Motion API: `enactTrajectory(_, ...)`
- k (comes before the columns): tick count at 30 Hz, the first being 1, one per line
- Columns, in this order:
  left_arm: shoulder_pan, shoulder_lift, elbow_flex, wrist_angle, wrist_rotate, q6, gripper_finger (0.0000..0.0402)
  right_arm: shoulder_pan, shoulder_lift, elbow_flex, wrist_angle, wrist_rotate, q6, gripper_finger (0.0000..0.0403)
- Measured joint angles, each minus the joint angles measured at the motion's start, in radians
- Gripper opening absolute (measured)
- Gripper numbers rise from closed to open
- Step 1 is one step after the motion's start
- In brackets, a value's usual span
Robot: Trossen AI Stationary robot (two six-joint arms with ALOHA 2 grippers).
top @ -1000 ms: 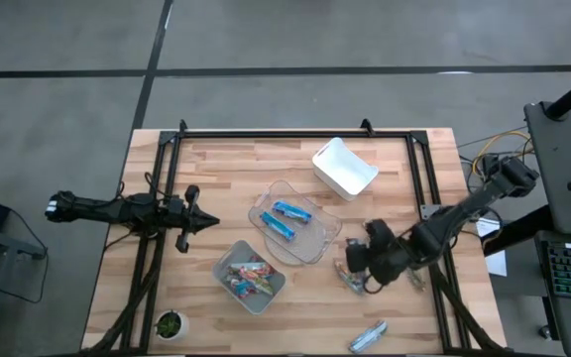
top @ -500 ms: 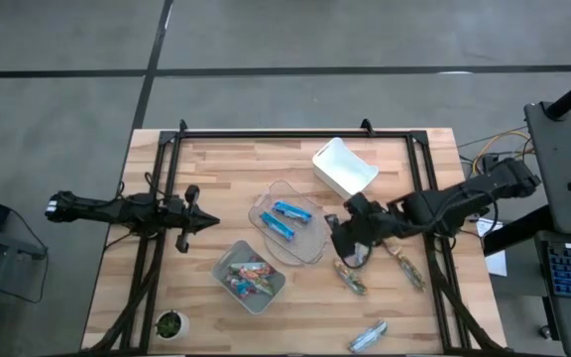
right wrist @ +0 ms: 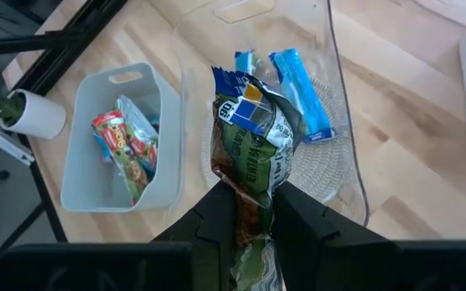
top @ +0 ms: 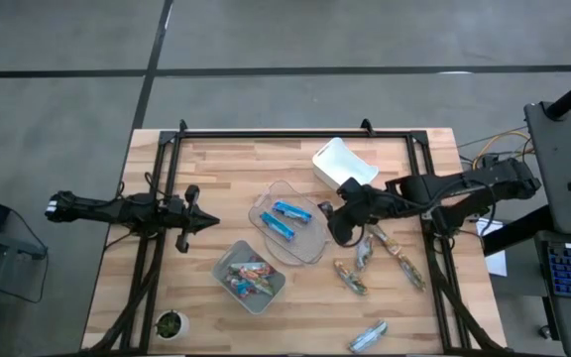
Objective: Pick and place Granola Bars by type
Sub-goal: Put the blue granola bar into the transparent bin
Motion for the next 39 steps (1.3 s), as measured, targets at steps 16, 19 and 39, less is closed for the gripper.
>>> enactTrajectory(16,0.0,0.0,0.0,0.0,0.0,0.0,0.0,-0.062,0.087,0.149,-0.002,-0.114,-0.218,0.0063)
enactTrajectory(19,0.0,0.0,0.0,0.0,0.0,0.0,0.0,-0.063,0.111,0.185,-0.01,-0.116,-0.259,0.0063)
enactTrajectory(39,0.0,0.0,0.0,0.0,0.0,0.0,0.0,-0.128,0.317,0.51,-0.281,-0.191,-0.478,0.0063)
